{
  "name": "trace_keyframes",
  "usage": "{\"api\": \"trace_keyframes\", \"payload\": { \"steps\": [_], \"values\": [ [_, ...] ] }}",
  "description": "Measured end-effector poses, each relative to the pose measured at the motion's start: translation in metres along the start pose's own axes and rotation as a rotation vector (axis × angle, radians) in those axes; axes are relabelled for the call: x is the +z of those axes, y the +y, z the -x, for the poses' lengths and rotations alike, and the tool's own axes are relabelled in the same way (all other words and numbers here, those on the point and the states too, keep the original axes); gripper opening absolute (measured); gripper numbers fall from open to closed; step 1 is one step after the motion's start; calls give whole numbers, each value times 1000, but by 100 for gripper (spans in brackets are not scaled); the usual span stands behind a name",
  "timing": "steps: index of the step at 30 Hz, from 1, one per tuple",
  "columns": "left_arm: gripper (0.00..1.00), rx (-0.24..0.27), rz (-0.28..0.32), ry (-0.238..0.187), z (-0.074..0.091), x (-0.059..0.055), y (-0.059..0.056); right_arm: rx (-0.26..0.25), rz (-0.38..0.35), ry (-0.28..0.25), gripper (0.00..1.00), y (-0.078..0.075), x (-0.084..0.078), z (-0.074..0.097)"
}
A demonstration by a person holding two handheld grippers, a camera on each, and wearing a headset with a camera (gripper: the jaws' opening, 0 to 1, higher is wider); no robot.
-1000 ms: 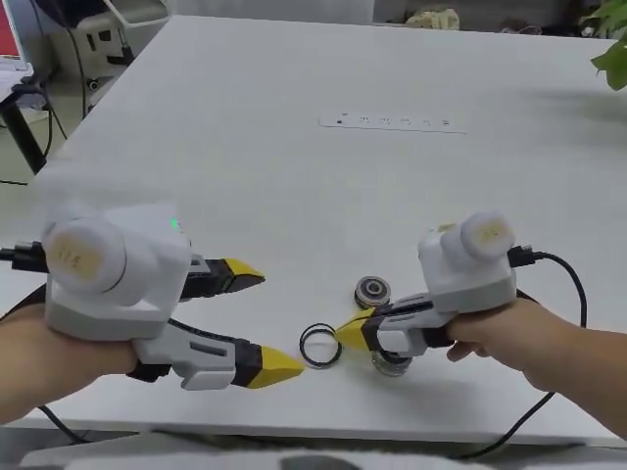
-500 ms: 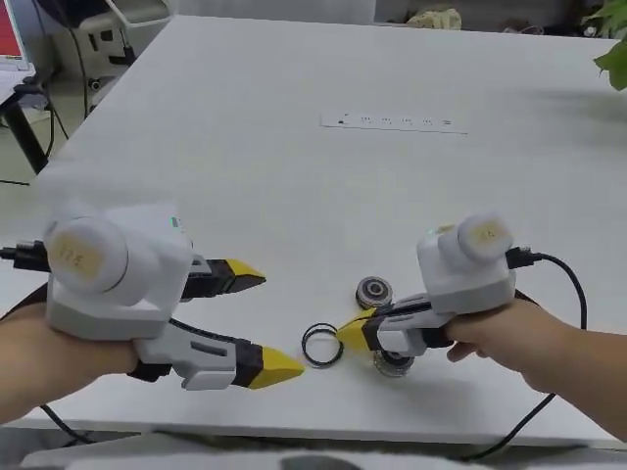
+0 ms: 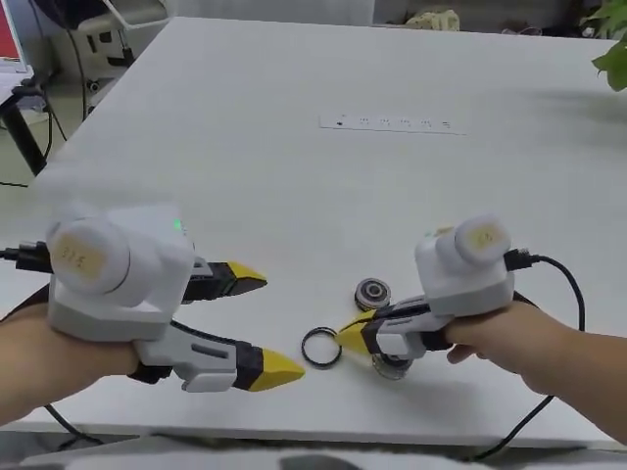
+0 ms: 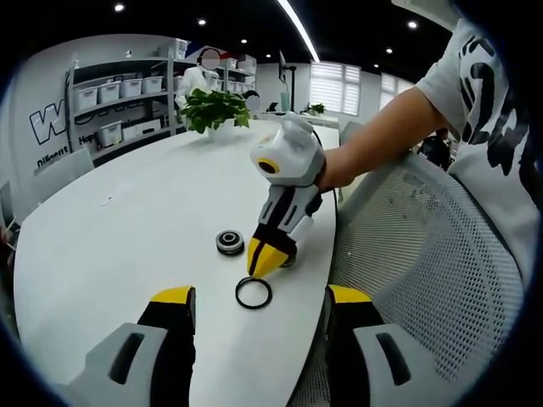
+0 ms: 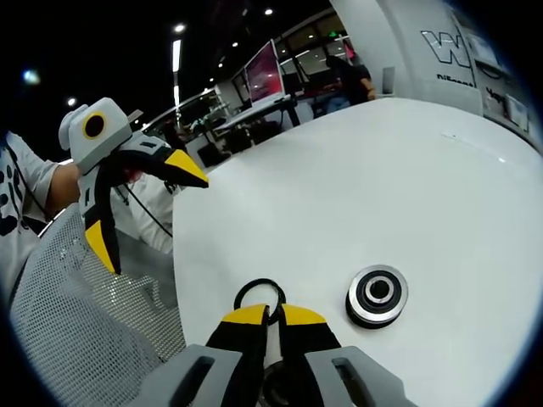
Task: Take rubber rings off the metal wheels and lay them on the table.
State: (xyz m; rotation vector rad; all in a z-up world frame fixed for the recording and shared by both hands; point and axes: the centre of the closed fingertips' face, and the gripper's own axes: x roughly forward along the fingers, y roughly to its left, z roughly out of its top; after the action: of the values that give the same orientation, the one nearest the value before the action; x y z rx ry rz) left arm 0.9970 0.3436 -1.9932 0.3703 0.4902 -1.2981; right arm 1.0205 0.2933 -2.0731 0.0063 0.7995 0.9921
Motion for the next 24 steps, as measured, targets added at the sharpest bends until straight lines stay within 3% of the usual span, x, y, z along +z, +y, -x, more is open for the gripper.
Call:
{"api": "trace_keyframes", "payload": {
  "steps": [10, 24],
  "values": [
    [59, -4, -5, 9, -1, 0, 0, -10, 18, -3, 5, -1, 1, 4],
    [59, -2, -8, -2, -3, 10, 8, -30, 36, -71, 8, -3, 22, 19]
  ]
}}
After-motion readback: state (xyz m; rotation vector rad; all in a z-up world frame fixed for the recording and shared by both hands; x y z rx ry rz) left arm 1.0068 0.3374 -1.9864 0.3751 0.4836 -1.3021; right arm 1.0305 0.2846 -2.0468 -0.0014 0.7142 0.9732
